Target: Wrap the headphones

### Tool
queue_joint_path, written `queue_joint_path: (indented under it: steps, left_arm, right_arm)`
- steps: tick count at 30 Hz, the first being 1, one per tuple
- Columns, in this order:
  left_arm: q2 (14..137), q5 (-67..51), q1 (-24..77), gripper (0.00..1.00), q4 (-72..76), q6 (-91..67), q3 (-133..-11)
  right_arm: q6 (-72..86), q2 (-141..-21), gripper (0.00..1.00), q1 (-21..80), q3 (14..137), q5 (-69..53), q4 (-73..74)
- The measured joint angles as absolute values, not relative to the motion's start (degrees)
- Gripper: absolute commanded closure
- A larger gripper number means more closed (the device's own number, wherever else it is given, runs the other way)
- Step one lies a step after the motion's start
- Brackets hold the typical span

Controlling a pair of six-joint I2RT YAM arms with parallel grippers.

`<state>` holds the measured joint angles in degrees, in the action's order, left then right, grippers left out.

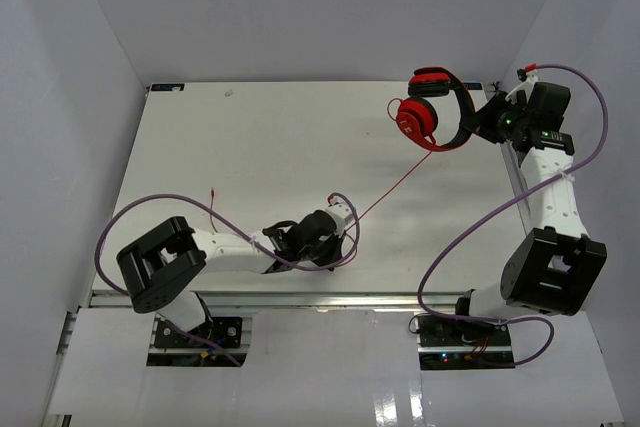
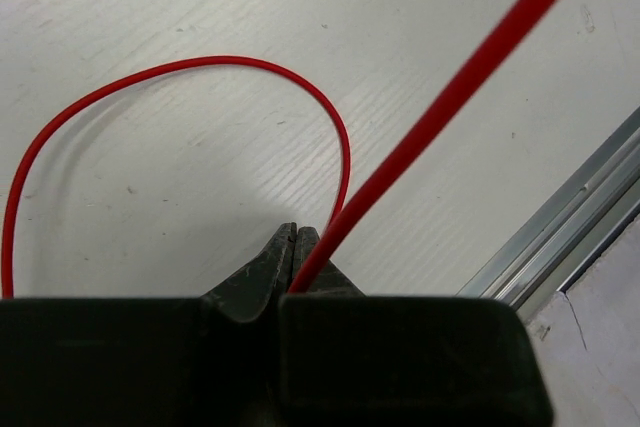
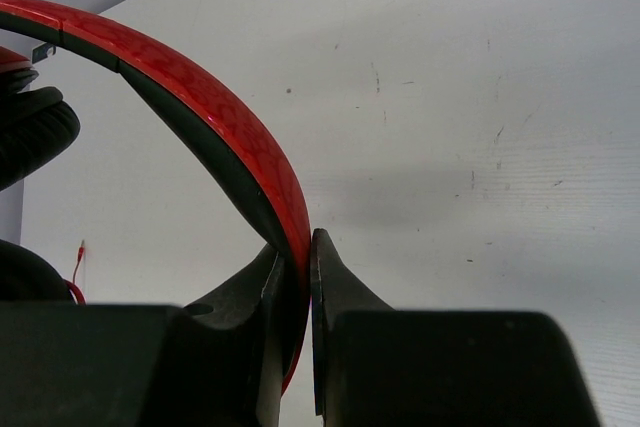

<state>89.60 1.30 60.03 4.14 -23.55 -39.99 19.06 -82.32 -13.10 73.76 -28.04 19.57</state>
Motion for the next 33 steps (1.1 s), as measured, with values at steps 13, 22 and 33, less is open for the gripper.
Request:
queue_joint_path:
  steps: [13, 22, 33]
  left_arm:
    - [86.4, 0.8, 54.2, 1.00, 3.0, -24.5, -39.0]
    - [88.6, -2.5, 51.3, 1.00, 0.3, -22.3, -47.0]
    - [94.2, -17.6, 42.8, 1.00, -0.4, -17.9, -54.7]
  right_arm:
    - [18.5, -82.1, 0.92, -13.6, 73.8, -28.4, 20.0]
    - [10.6, -77.9, 0.92, -13.9, 72.5, -32.6, 18.9]
    - [-5.1, -71.3, 0.92, -10.6, 68.4, -41.6, 18.8]
